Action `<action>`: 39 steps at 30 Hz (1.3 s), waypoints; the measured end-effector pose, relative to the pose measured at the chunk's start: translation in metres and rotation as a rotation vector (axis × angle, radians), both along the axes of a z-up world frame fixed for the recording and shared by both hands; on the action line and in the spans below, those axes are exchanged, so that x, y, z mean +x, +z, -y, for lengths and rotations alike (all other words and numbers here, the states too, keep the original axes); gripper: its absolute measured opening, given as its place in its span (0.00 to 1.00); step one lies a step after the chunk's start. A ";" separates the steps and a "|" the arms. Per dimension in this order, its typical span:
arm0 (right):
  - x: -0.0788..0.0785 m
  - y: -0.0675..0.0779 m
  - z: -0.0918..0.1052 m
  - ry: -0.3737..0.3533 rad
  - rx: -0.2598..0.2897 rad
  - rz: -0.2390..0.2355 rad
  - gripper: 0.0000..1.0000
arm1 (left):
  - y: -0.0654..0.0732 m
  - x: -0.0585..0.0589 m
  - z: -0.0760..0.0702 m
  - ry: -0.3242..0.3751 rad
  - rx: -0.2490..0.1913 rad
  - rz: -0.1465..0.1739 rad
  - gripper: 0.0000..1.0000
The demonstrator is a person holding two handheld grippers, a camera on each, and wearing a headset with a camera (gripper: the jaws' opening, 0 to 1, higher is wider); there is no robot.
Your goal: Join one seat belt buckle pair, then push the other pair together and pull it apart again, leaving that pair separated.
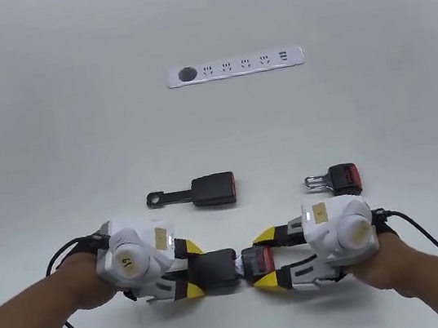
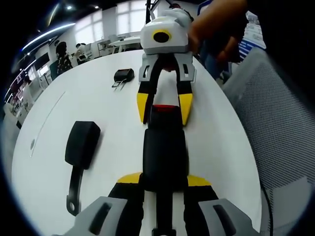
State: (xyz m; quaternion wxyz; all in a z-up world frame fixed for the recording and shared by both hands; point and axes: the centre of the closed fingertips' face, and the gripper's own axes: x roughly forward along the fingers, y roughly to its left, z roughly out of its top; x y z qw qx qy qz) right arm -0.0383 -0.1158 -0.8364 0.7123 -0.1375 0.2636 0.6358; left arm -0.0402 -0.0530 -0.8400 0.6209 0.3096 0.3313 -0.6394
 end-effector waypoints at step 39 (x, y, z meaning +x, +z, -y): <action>-0.002 0.001 0.006 0.016 -0.014 0.046 0.33 | -0.001 0.002 -0.002 -0.005 -0.079 -0.009 0.31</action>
